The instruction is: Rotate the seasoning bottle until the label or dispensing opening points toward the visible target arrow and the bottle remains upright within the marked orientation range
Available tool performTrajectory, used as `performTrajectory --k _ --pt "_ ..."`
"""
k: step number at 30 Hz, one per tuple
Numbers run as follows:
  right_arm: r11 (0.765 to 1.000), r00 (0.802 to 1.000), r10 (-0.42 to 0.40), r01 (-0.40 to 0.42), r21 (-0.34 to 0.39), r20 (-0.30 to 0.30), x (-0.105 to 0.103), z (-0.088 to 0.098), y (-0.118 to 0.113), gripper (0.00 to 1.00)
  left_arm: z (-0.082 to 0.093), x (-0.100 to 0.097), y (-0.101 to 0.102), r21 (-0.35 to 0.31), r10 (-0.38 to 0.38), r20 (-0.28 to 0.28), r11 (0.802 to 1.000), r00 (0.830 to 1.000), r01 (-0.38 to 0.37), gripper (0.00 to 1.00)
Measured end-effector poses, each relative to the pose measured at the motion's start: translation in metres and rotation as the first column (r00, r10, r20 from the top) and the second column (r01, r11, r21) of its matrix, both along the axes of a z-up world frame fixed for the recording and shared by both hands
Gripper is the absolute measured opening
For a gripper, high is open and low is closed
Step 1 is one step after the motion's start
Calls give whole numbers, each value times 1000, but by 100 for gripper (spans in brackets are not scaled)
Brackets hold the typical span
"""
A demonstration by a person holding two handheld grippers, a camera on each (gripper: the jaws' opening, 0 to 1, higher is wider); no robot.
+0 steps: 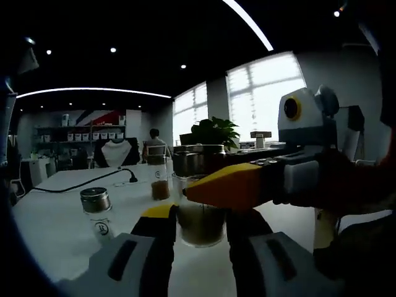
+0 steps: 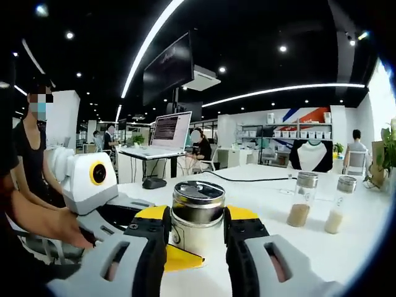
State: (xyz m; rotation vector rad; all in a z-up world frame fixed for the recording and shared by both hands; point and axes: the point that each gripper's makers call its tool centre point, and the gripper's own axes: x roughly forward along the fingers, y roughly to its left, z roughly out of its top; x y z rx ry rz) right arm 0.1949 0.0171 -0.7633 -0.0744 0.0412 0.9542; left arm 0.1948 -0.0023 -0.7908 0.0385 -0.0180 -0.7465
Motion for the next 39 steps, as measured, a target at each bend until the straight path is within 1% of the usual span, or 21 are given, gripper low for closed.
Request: performTrajectory --k 3,5,8,12,17,21,23,26,30,33,37,39 --pt "1000 1000 -2 2 -1 -7 0 -2 1 33 -2 0 0 31 16 10 999 1000 -16 34" --pt "1000 1000 -6 6 2 -20 1 -3 0 33 -3 1 0 42 22 9 999 1000 -23 34" --pt "1000 1000 -6 6 -8 -20 2 -5 0 33 -4 3 1 52 34 13 998 999 -35 34" --pt "1000 1000 -9 8 -12 -21 2 -5 1 33 -5 4 1 58 47 18 997 999 -48 34" --pt "1000 1000 -2 2 13 -24 0 -2 2 33 -3 3 3 48 59 31 997 998 -60 34" --pt "1000 1000 -4 4 27 -7 -2 3 3 33 -2 3 5 42 73 35 996 997 -75 33" --pt "999 1000 -3 3 34 -1 -3 4 5 33 -2 2 6 58 93 46 994 995 -96 33" --pt "999 1000 -6 6 33 8 -4 4 5 33 -4 2 6 43 96 26 994 995 -97 33" --pt "999 1000 -13 12 35 10 -4 4 4 32 -7 1 5 48 99 19 994 995 -100 33" --pt "999 1000 -19 18 36 17 -4 5 3 32 -7 1 4 37 94 12 995 996 -94 34" --pt "999 1000 -14 14 50 6 -4 4 0 32 -8 1 2 25 93 -5 995 996 -93 33" --pt "999 1000 3 -3 52 -6 -5 0 0 33 -9 0 2 26 102 -13 994 995 -102 33"
